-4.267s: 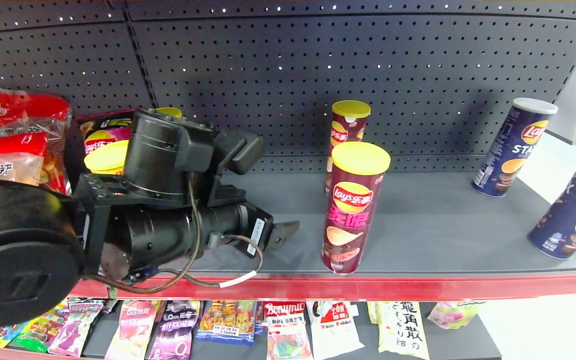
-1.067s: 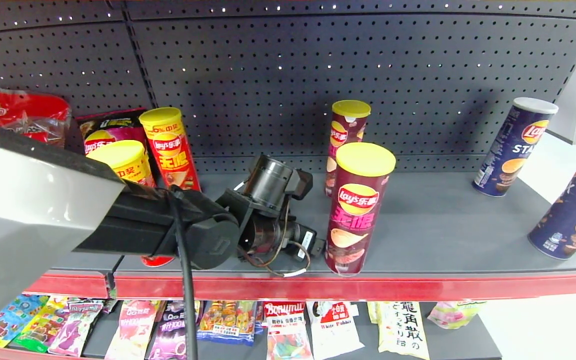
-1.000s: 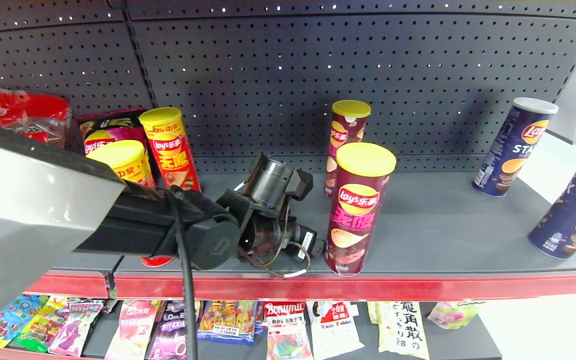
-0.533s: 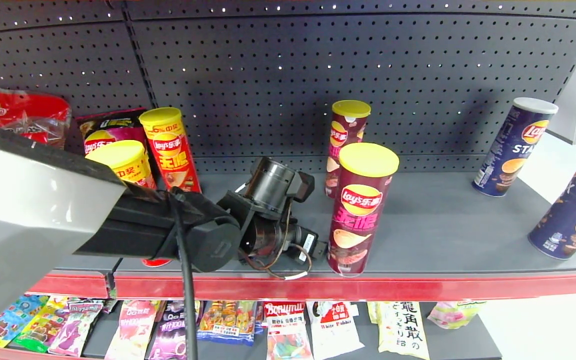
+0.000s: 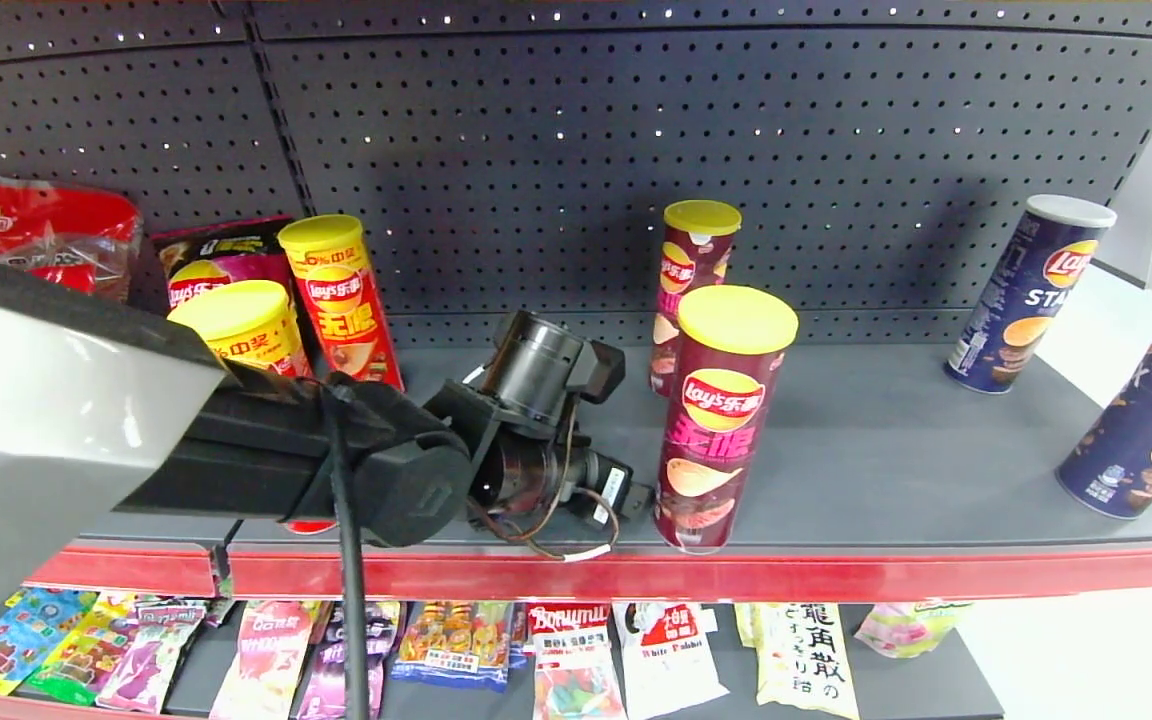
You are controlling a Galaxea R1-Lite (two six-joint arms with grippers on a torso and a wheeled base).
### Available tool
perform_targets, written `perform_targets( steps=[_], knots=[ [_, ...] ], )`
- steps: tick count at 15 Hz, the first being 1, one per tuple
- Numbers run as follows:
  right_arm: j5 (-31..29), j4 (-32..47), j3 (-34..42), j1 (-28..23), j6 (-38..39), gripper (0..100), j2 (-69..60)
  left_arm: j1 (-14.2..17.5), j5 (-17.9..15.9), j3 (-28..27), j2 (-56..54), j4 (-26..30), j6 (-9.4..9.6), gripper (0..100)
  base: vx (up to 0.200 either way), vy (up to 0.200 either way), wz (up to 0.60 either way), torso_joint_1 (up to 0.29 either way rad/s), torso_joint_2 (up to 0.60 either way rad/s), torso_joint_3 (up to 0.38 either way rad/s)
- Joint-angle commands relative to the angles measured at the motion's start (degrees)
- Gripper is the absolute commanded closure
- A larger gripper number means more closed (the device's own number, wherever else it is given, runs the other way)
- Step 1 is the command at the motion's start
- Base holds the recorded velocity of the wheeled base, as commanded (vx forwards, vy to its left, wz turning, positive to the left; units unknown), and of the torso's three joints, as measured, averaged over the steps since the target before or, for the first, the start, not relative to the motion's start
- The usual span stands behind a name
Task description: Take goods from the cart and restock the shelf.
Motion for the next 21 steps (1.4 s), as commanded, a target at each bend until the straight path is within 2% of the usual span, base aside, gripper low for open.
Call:
perform_targets(
  steps=[1, 2, 5, 6, 7, 8, 10, 11, 12, 13, 14, 15, 16, 17, 18, 19, 20, 21],
  knots=[
    [0.04, 0.00, 0.00, 0.04, 0.02, 0, 0.07, 0.53, 0.08, 1.03, -2.49, -0.01, 0.05, 0, 0.000, 0.000, 0.00, 0.000, 0.00, 0.000],
    [0.04, 0.00, 0.00, 0.04, 0.02, 0, 0.07, 1.32, 0.25, 1.82, -5.30, -0.01, 0.40, 0, 0.000, 0.000, 0.00, 0.000, 0.00, 0.000],
    [-0.05, 0.00, 0.00, 0.04, 0.02, 0, 0.07, 1.14, 0.52, 1.74, -13.91, 0.86, 1.46, 0, 0.000, 0.000, 0.00, 0.000, 0.00, 0.000],
    [0.04, 0.00, 0.00, 0.04, 0.02, 0, 0.07, 0.79, 0.52, 1.82, -18.92, 2.10, 3.13, 0, 0.000, 0.000, 0.00, 0.000, 0.00, 0.000],
    [0.04, 0.00, 0.00, 0.04, 0.02, 0, 0.07, 0.62, 0.25, 1.56, -25.43, 4.82, 6.11, 0, 0.000, 0.000, 0.00, 0.000, 0.00, 0.000],
    [0.04, 0.00, 0.00, 0.04, 0.02, 0, 0.07, 0.53, 0.08, 1.12, -29.73, 7.02, 7.78, 0, 0.000, 0.000, 0.00, 0.000, 0.00, 0.000],
    [0.04, 0.00, 0.00, 0.04, 0.02, 0, 0.07, -0.35, -0.18, 1.21, -36.59, 9.57, 9.01, 0, 0.000, 0.000, 0.00, 0.000, 0.00, 0.000],
    [0.04, 0.00, 0.00, 0.04, 0.02, 0, 0.07, -0.35, -0.10, 1.65, -44.59, 12.99, 9.54, 0, 0.000, 0.000, 0.00, 0.000, 0.00, 0.000],
    [0.04, 0.00, 0.00, 0.04, 0.02, 0, 0.07, -0.26, -0.18, 1.82, -48.19, 15.37, 9.63, 0, 0.000, 0.000, 0.00, 0.000, 0.00, 0.000],
    [0.04, 0.00, 0.00, 0.04, 0.02, 0, 0.07, 0.62, 0.61, 2.70, -59.44, 25.21, 9.72, 0, 0.000, 0.000, 0.00, 0.000, 0.00, 0.000],
    [0.04, 0.00, 0.00, 0.04, 0.02, 0, 0.07, 4.66, 1.84, 4.02, -67.61, 32.59, 9.37, 0, 0.000, 0.000, 0.00, 0.000, 0.00, 0.000],
    [0.04, 0.00, 0.00, 0.04, 0.02, 0, 0.07, 10.72, 3.86, 6.83, -75.26, 37.95, 9.01, 0, 0.000, 0.000, 0.00, 0.000, 0.00, 0.000],
    [0.04, 0.00, 0.00, 0.04, 0.02, 0, 0.07, 13.62, 4.74, 8.85, -78.42, 39.45, 8.14, 0, 0.000, 0.000, 0.00, 0.000, 0.00, 0.000],
    [0.04, 0.00, 0.00, 0.04, -0.07, 0, 0.07, 20.66, 7.81, 16.06, -85.37, 41.56, 2.86, 0, 0.000, 0.000, 0.00, 0.000, 0.00, 0.000],
    [-0.05, 0.00, 0.00, 0.04, -0.07, 0, 0.07, 24.79, 9.92, 22.57, -89.67, 42.00, 1.89, 0, 0.000, 0.000, 0.00, 0.000, 0.00, 0.000],
    [0.04, 0.00, 0.00, 0.04, 0.02, 0, 0.07, 28.04, 10.80, 27.93, -93.01, 42.17, 1.98, 0, 0.000, 0.000, 0.00, 0.000, 0.00, 0.000],
    [0.04, 0.00, 0.00, 0.04, 0.02, 0, 0.07, 29.00, 10.89, 29.68, -93.72, 42.44, 1.89, 0, 0.000, 0.000, 0.00, 0.000, 0.00, 0.000],
    [-0.05, 0.00, 0.00, 0.04, 0.02, 0, 0.07, 32.08, 10.89, 34.25, -94.42, 43.05, 1.63, 0, 0.000, 0.000, 0.00, 0.000, 0.00, 0.000]
  ],
)
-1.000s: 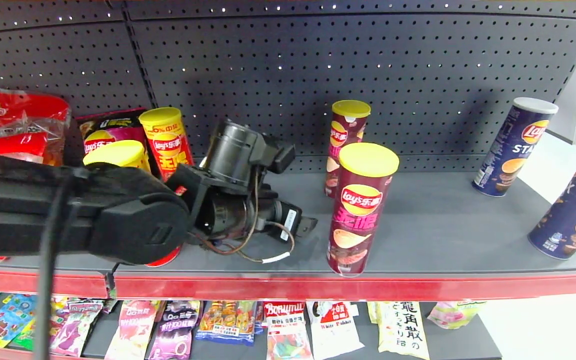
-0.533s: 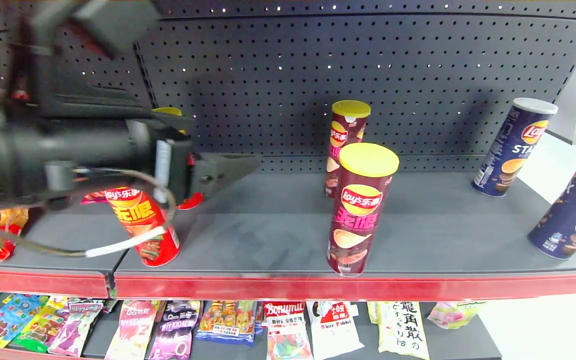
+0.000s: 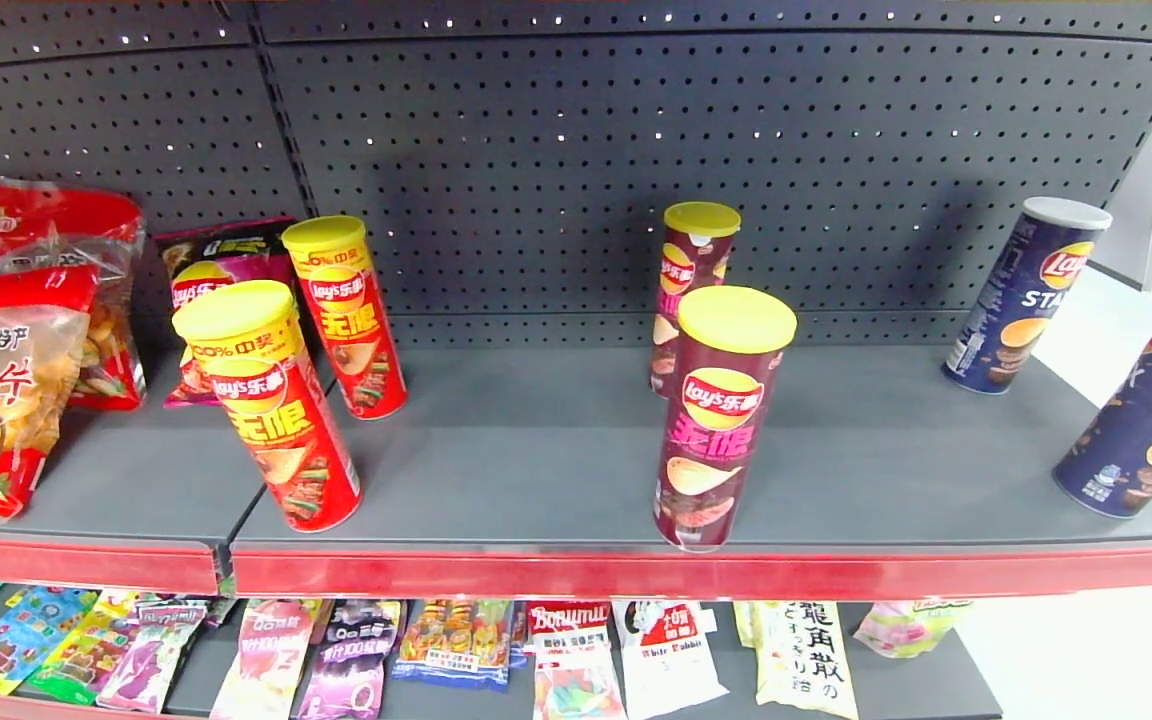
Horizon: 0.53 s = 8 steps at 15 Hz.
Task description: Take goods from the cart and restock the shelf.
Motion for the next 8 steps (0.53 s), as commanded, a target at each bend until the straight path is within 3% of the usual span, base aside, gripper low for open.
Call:
perform_targets(
  steps=[1, 3, 5, 6, 8],
  knots=[
    [0.04, 0.00, 0.00, 0.01, 0.00, 0, 0.07, 12.78, 1.15, 14.73, -9.39, 1.72, -1.31, 0, 0.000, 0.000, 0.00, 0.000, 0.00, 0.000],
    [0.04, 0.00, 0.00, 0.01, 0.00, 0, 0.07, 16.47, 0.45, 20.79, -11.06, -2.23, -1.57, 0, 0.000, 0.000, 0.00, 0.000, 0.00, 0.000],
    [0.04, 0.00, 0.00, 0.01, -0.09, 0, 0.07, 16.38, -0.43, 25.19, -14.75, -7.77, -1.92, 0, 0.000, 0.000, 0.00, 0.000, 0.00, 0.000],
    [0.04, 0.00, 0.00, 0.01, -0.09, 0, 0.07, 16.12, -4.74, 25.80, -16.07, -15.15, -1.92, 0, 0.000, 0.000, 0.00, 0.000, 0.00, 0.000],
    [-0.05, 0.00, 0.00, 0.01, -0.09, 0, 0.07, 16.12, -10.89, 25.28, -15.54, -21.74, -1.92, 0, 0.000, 0.000, 0.00, 0.000, 0.00, 0.000]
  ],
)
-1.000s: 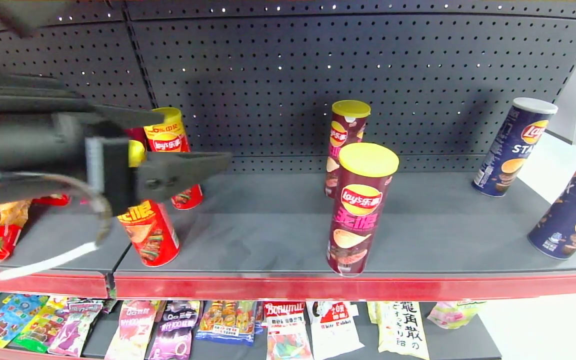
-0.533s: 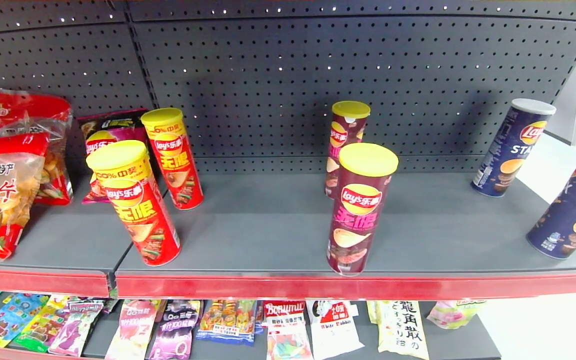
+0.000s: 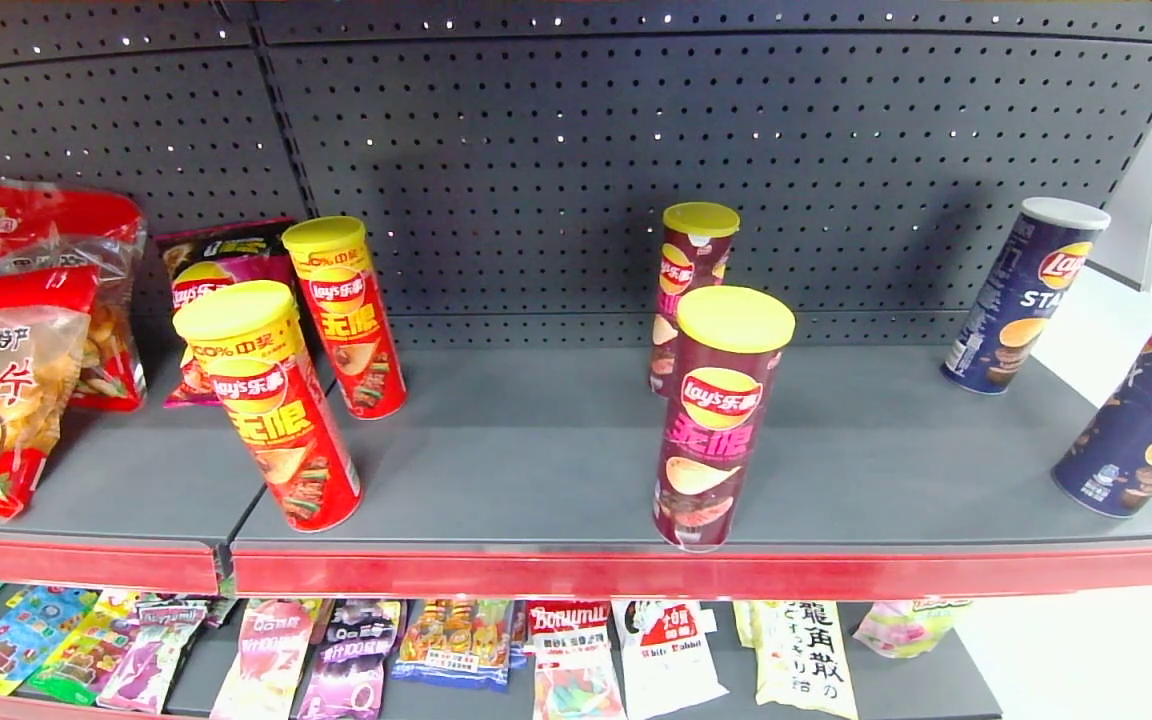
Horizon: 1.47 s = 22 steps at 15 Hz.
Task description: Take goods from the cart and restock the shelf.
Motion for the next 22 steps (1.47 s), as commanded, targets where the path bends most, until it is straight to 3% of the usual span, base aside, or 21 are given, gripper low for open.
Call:
perform_targets(
  steps=[1, 3, 4, 6, 9, 11, 12, 13, 14, 16, 17, 22],
  knots=[
    [0.04, 0.00, 0.00, 0.01, 0.06, 0, 0.07, 0.10, -1.35, 0.03, -1.73, -1.08, -0.04, 0, 0.000, 0.000, 0.00, 0.000, 0.00, 0.000],
    [0.04, 0.00, 0.00, 0.01, -0.03, 0, 0.07, 0.01, -2.67, -4.45, -1.91, -1.17, -0.39, 0, 0.000, 0.000, 0.00, 0.000, 0.00, 0.000],
    [0.04, 0.00, 0.00, 0.01, 0.06, 0, 0.07, 0.01, -3.19, -5.69, -2.09, -1.17, -1.53, 0, 0.000, 0.000, 0.00, 0.000, 0.00, 0.000],
    [0.04, 0.00, 0.00, 0.01, 0.06, 0, 0.07, 0.01, -3.19, -5.25, -3.76, -1.17, -2.32, 0, 0.000, 0.000, 0.00, 0.000, 0.00, 0.000],
    [0.04, 0.00, 0.00, 0.01, 0.06, 0, 0.07, 0.01, -3.28, 7.41, -13.16, -1.34, -1.53, 0, 0.000, 0.000, 0.00, 0.000, 0.00, 0.000],
    [-0.05, 0.00, 0.00, 0.01, 0.06, 0, 0.07, 0.19, -3.28, 12.77, -13.51, -5.30, -0.56, 0, 0.000, 0.000, 0.00, 0.000, 0.00, 0.000],
    [0.04, 0.00, 0.00, 0.01, 0.06, 0, 0.07, 0.19, -3.81, 16.38, -13.60, -7.85, 0.84, 0, 0.000, 0.000, 0.00, 0.000, 0.00, 0.000],
    [0.04, 0.00, 0.00, 0.01, 0.06, 0, 0.07, 0.28, -4.42, 19.89, -13.69, -12.16, 4.62, 0, 0.000, 0.000, 0.00, 0.000, 0.00, 0.000],
    [0.04, 0.00, 0.00, 0.01, 0.06, 0, 0.07, 0.28, -5.57, 20.77, -13.69, -15.14, 4.89, 0, 0.000, 0.000, 0.00, 0.000, 0.00, 0.000],
    [0.04, 0.00, 0.00, 0.01, 0.06, 0, 0.07, 2.30, -8.55, 20.77, -16.94, -11.36, 4.54, 0, 0.000, 0.000, 0.00, 0.000, 0.00, 0.000],
    [0.04, 0.00, 0.00, 0.01, 0.06, 0, 0.07, 2.30, -8.55, 21.12, -17.55, -12.51, 2.95, 0, 0.000, 0.000, 0.00, 0.000, 0.00, 0.000],
    [0.04, 0.00, 0.00, 0.01, 0.06, 0, 0.07, 2.30, -8.38, 21.12, -17.55, -12.51, 2.95, 0, 0.000, 0.000, 0.00, 0.000, 0.00, 0.000]
  ],
)
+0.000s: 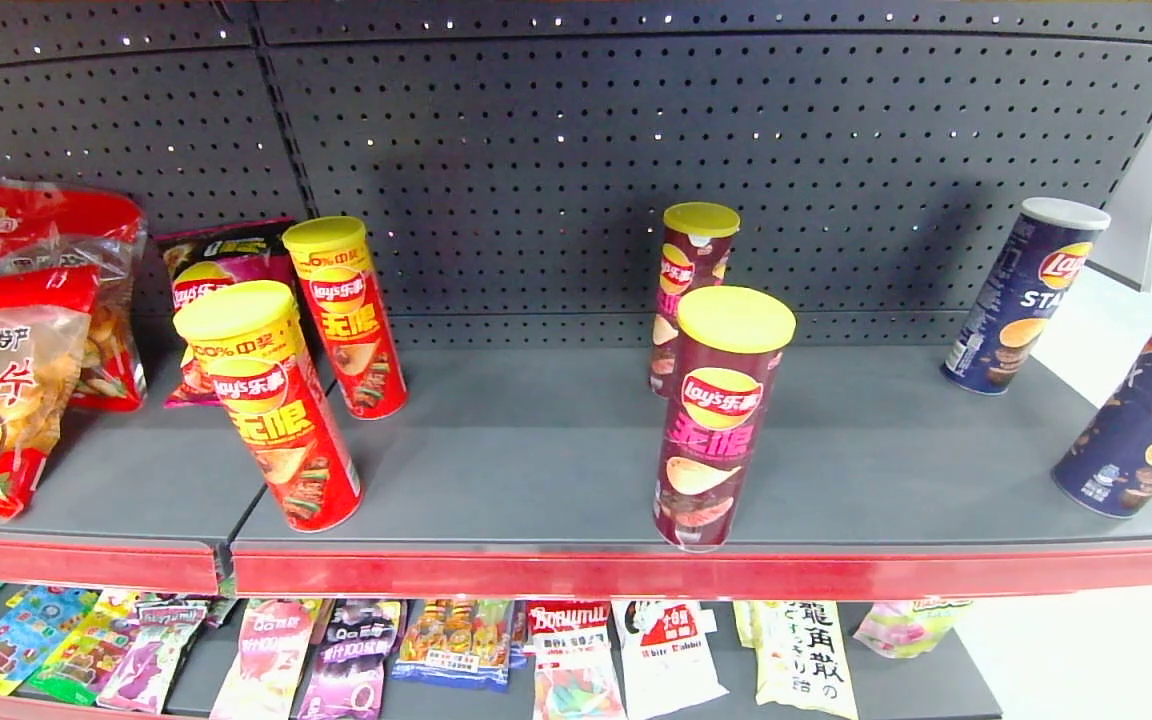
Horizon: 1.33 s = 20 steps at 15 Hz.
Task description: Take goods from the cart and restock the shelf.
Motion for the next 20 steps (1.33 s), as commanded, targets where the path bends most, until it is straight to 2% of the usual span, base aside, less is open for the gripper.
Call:
perform_targets(
  steps=[1, 20],
  knots=[
    [0.02, 0.00, 0.00, 0.01, 0.00, 0, 0.07, 0.06, 0.03, 0.03, -0.21, 0.00, 0.04, 0, 0.000, 0.000, 0.00, 0.000, 0.00, 0.000],
    [0.02, 0.00, 0.00, 0.01, -0.18, 0, 0.07, 0.06, 0.03, 0.03, -0.21, 0.00, 0.04, 0, 0.000, 0.000, 0.00, 0.000, 0.00, 0.000]
  ],
)
